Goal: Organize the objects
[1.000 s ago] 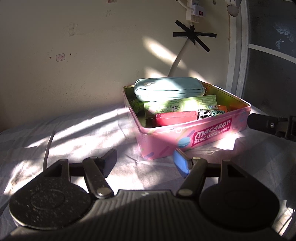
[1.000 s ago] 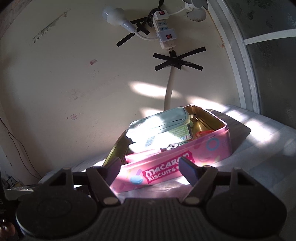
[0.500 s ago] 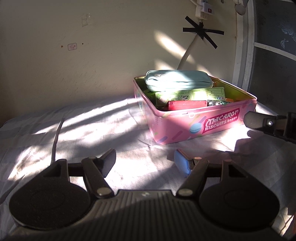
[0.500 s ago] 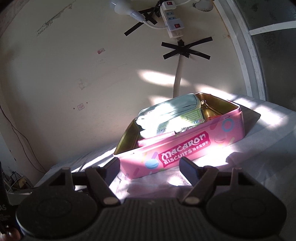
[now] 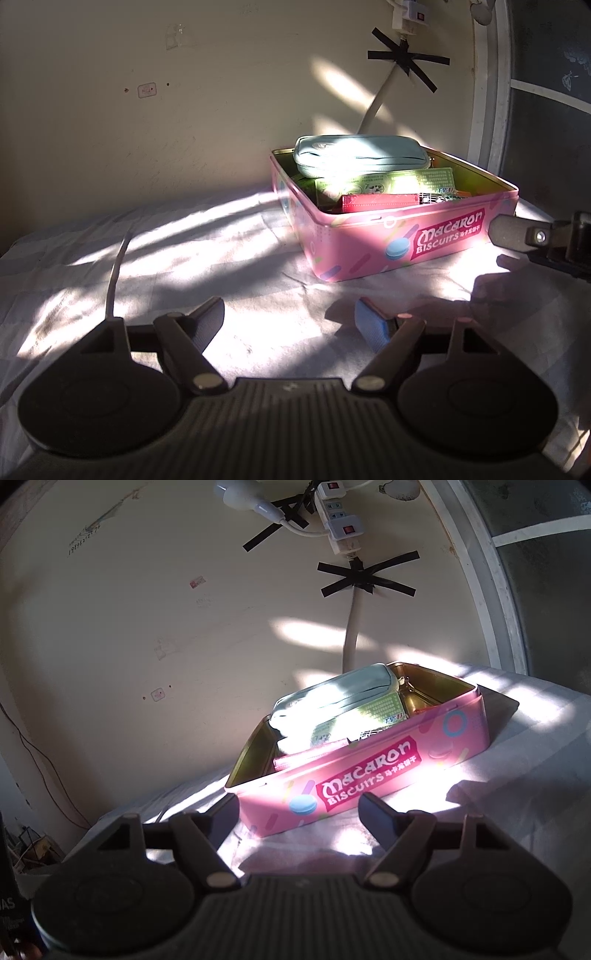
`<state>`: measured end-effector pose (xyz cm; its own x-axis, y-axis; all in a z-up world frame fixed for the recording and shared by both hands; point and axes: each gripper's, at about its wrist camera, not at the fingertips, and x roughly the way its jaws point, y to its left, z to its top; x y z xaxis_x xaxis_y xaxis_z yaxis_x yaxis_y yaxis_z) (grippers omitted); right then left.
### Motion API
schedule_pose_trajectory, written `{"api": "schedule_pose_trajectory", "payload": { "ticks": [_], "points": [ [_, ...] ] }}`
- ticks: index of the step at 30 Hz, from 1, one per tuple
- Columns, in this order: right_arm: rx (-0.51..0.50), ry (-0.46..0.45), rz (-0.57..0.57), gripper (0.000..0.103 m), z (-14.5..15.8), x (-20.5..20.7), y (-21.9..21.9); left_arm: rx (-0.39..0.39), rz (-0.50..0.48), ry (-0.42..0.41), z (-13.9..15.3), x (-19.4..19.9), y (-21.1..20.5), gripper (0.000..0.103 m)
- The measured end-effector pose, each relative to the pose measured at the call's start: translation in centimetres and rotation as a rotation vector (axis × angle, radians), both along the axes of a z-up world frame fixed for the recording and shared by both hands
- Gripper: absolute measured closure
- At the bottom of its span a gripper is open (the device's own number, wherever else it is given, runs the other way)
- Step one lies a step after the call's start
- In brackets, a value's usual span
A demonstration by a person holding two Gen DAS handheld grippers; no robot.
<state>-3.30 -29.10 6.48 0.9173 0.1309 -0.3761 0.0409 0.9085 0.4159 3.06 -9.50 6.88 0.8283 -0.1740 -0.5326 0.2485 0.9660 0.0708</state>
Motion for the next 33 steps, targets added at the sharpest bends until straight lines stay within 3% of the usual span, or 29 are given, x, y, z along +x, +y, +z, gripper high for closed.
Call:
{"api": "schedule_pose_trajectory", "payload": {
  "ticks": [7,11,22,33],
  "points": [
    [0.013,0.014,-0.004,0.029,-0.5,0.2,-0.3,0.009,0.005,0.003,-0.2,0.1,-0.4,0.019],
    [0.022,0.016,-0.008,0.029,-0.7,0.3,-0.6,0.014,0.014,0.002,-0.3,0.2,-0.5,0.008],
    [0.032,0.020,-0.006,0.027,-1.2,0.5,-1.0,0.040,0.046,0.015,-0.5,0.5,-0.8,0.000],
    [0.044,0.026,-0.011,0.026,-1.4,0.5,-1.3,0.079,0.057,0.027,-0.7,0.7,-1.5,0.000]
  ]
}}
